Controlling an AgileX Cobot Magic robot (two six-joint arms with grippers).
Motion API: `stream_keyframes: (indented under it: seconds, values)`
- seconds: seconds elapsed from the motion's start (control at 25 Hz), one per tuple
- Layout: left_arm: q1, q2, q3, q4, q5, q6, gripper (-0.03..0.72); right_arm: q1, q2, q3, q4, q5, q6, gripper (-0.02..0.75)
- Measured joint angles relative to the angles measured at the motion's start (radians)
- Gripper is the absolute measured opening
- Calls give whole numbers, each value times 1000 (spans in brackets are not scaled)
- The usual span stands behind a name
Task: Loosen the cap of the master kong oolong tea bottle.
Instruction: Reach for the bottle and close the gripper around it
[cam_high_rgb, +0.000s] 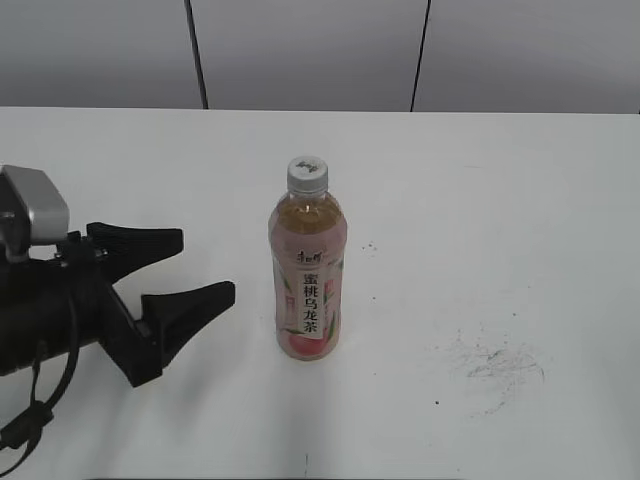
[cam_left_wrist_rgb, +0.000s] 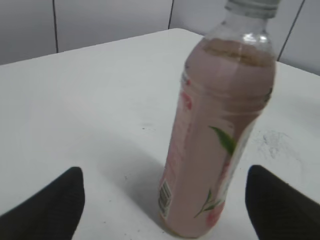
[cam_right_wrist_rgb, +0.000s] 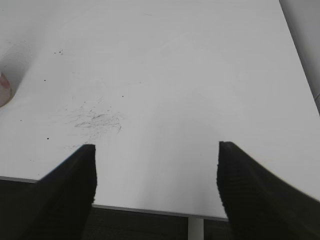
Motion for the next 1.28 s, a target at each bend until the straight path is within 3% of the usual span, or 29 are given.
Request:
stream_keyframes:
  seconds: [0.68, 1.28]
  values:
    - [-152, 5, -169, -42, -3, 7, 585, 0, 0, 0, 0, 0, 0, 564]
    - [-258, 186, -336, -85, -8, 4, 585, 0, 0, 0, 0, 0, 0, 564]
